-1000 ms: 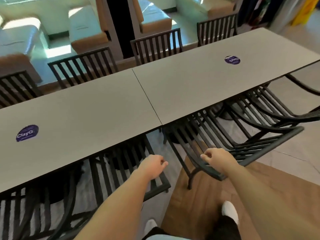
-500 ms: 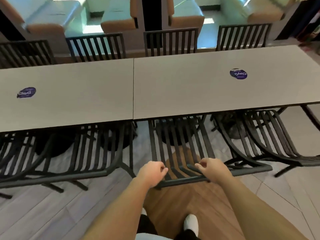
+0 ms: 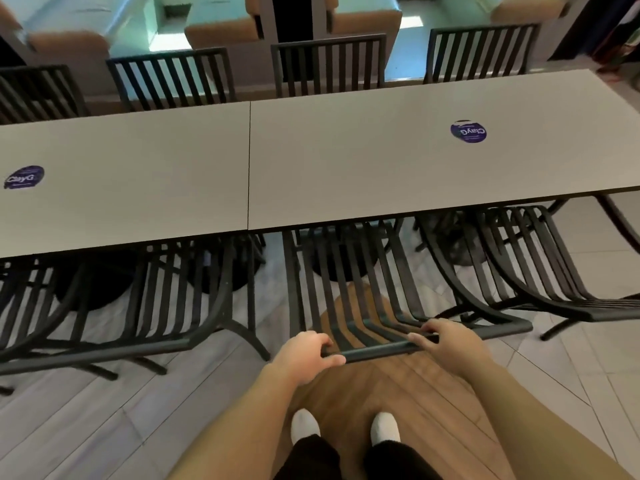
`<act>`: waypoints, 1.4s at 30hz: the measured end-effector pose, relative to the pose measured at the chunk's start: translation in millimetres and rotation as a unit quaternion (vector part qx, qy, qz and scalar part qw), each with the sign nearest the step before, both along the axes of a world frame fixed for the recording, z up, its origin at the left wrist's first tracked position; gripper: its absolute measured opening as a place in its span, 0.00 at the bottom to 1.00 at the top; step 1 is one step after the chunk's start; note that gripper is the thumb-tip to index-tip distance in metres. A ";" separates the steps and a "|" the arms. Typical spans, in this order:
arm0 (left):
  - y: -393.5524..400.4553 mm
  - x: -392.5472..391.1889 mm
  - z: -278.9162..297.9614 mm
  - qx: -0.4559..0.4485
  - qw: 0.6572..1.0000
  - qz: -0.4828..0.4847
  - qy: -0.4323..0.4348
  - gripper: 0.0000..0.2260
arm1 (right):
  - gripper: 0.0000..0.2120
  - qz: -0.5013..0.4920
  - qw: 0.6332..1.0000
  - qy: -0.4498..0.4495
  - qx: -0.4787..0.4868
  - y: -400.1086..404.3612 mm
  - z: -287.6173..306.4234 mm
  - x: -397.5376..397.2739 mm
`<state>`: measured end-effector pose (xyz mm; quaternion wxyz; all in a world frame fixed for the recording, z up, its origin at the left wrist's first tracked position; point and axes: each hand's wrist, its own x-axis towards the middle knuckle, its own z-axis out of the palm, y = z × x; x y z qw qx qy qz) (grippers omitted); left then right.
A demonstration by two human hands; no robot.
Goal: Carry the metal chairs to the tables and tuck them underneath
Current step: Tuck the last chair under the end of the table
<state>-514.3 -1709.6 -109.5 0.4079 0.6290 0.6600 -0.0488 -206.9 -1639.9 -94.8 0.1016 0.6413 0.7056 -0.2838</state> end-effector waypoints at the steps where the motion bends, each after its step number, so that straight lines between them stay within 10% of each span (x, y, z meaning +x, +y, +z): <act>1: -1.7 3.4 -1.6 -0.009 1.000 -0.005 -0.006 0.28 | 0.29 0.012 1.000 -0.007 -0.006 1.5 -3.0 6.0; 5: -7.5 18.8 -12.3 -0.018 0.999 -0.016 0.031 0.29 | 0.36 0.112 0.992 -0.058 -0.031 16.4 -15.7 23.4; 12: -7.1 41.0 -23.9 0.007 0.986 0.001 0.167 0.22 | 0.20 0.235 0.968 -0.091 -0.004 36.2 -33.2 27.5; 42: 36.5 46.1 -29.0 0.035 0.982 0.004 0.185 0.25 | 0.14 0.265 0.960 -0.086 0.022 84.3 -54.4 44.2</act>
